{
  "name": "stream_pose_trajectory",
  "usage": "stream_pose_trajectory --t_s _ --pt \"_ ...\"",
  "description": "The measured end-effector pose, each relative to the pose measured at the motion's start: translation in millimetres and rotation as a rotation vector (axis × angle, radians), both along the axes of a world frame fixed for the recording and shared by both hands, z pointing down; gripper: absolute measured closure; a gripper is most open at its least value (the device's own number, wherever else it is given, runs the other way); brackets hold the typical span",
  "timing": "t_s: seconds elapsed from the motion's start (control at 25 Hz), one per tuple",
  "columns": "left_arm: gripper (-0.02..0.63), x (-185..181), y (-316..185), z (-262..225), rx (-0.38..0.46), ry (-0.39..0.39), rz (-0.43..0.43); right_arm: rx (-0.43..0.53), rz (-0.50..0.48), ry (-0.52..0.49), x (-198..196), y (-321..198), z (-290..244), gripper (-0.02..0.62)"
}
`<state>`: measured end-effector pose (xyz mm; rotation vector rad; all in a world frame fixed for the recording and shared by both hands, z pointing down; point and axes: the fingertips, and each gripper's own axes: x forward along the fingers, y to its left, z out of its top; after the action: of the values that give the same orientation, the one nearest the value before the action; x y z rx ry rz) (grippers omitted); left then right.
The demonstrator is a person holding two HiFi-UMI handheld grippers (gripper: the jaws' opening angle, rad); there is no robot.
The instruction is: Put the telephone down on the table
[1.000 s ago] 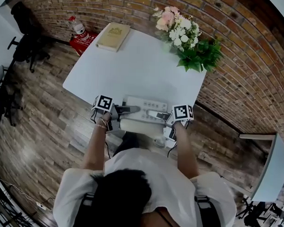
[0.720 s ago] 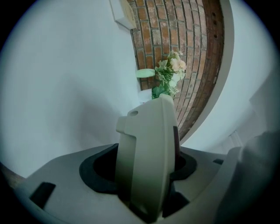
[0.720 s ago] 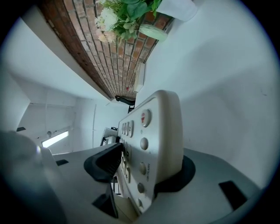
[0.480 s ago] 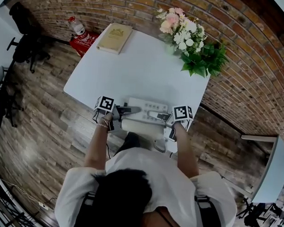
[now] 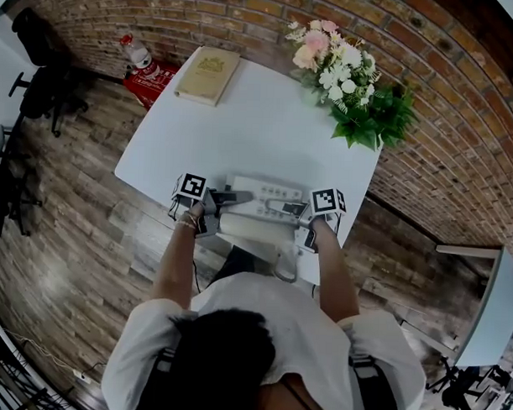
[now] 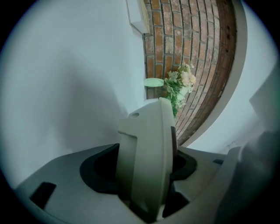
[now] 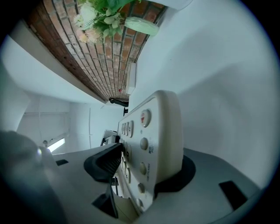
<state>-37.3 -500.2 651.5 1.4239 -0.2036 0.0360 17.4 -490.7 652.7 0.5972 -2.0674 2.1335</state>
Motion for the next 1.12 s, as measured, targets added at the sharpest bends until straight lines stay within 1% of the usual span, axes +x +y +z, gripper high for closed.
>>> stream_pose_trajectory --t_s 0.24,0.36,0.68,0.92,1.12 --pt "0.310 -5.2 -5.4 20.1 -0.059 -0.010 -0.009 -0.058 -0.004 -0.001 -3.8 -4.8 16.0 0.333" --pt "0.310 -6.6 -6.6 20.1 -0.080 -0.027 0.001 -0.076 0.003 -0.008 -5.4 -6.5 18.2 0.331" --pt "0.310 -5.1 -13.9 21.6 -0.076 -0.075 0.029 -0.106 0.031 -0.051 -4.9 -10.1 23.8 0.330" --pt "0.310 -2.8 -14.4 21.7 -0.079 -0.073 0.022 -0.109 0.021 -0.066 -1.6 -9.9 25.2 0.330" --pt "0.310 1.2 -15.4 19.9 -0.063 -0.062 0.020 -0.101 0.020 -0.063 2.7 -9.0 24.1 0.330"
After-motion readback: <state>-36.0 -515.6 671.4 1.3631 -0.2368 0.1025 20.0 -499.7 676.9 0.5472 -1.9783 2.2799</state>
